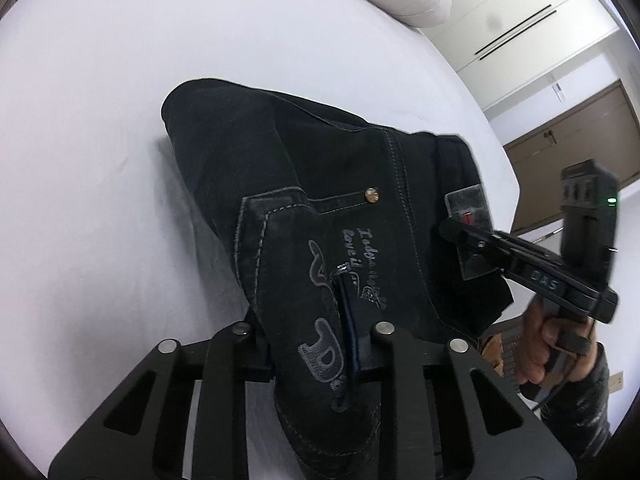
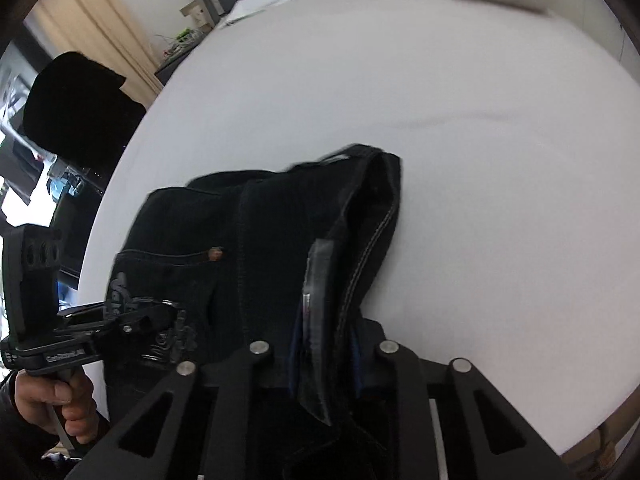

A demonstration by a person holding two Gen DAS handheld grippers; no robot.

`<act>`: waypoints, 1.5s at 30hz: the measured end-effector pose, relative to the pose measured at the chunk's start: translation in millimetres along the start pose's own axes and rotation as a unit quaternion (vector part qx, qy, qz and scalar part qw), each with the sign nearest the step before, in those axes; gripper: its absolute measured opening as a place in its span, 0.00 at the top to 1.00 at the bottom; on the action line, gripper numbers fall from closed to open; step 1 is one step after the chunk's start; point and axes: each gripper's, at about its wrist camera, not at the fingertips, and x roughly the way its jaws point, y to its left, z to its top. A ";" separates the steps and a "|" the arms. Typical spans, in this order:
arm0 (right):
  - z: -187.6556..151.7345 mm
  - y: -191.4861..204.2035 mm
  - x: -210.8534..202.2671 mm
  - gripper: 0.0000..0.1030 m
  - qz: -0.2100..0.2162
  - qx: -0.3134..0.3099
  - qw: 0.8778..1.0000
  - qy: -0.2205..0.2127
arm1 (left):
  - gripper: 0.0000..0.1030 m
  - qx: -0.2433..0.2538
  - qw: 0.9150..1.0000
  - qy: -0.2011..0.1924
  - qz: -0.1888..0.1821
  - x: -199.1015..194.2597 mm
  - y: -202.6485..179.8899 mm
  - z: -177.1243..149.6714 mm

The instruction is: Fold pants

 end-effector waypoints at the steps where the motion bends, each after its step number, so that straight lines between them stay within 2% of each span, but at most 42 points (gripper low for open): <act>1: -0.4 5.0 -4.7 0.79 0.001 -0.002 1.000 -0.006 | 0.80 0.003 1.000 -0.002 0.003 -1.6 -2.9 -0.4; 7: -2.5 37.3 -27.6 0.80 0.003 -0.017 0.999 -0.029 | 0.82 0.029 0.998 -0.041 0.028 -38.2 -18.4 4.6; 13: 17.5 77.0 -32.9 0.80 0.019 -0.042 0.998 -0.041 | 0.82 0.021 0.995 -0.088 0.041 -86.1 -2.0 20.2; 21: 74.9 141.3 4.5 0.80 0.044 -0.090 0.994 -0.043 | 0.82 0.009 0.987 -0.135 0.087 -138.0 51.6 53.8; 28: 128.8 181.3 42.0 0.80 0.066 -0.108 0.991 -0.043 | 0.82 0.010 0.980 -0.153 0.130 -162.1 103.7 92.8; 29: 138.3 186.7 51.1 0.80 0.067 -0.109 0.991 -0.040 | 0.82 0.010 0.979 -0.153 0.133 -168.2 121.3 99.6; 31: 147.5 191.2 61.1 0.80 0.068 -0.108 0.991 -0.036 | 0.82 0.009 0.979 -0.151 0.138 -166.1 145.0 113.7; 33: 153.9 186.8 73.8 0.80 0.071 -0.102 0.992 -0.028 | 0.82 0.010 0.979 -0.146 0.143 -157.4 152.1 120.8; 37: 161.2 169.0 106.7 0.80 0.067 -0.084 0.994 -0.007 | 0.82 0.004 0.982 -0.127 0.143 -118.9 169.7 121.7; 40: 157.9 147.9 146.0 0.78 0.051 -0.058 0.997 0.029 | 0.79 -0.009 0.983 -0.103 0.153 -85.4 198.1 132.6; 41: 155.6 141.9 154.5 0.71 0.039 -0.052 0.997 0.033 | 0.76 -0.013 0.983 -0.101 0.154 -77.3 203.4 135.3; 42: 153.0 136.9 159.9 0.58 0.031 -0.047 0.998 0.031 | 0.70 -0.021 0.982 -0.101 0.156 -71.5 210.1 135.3; 43: 148.1 130.6 164.8 0.54 0.027 -0.041 0.998 0.026 | 0.60 -0.030 0.982 -0.104 0.156 -69.3 215.7 135.0; 45: 141.1 126.1 164.0 0.51 0.036 -0.037 0.999 0.007 | 0.53 -0.045 0.981 -0.118 0.150 -69.2 224.5 133.6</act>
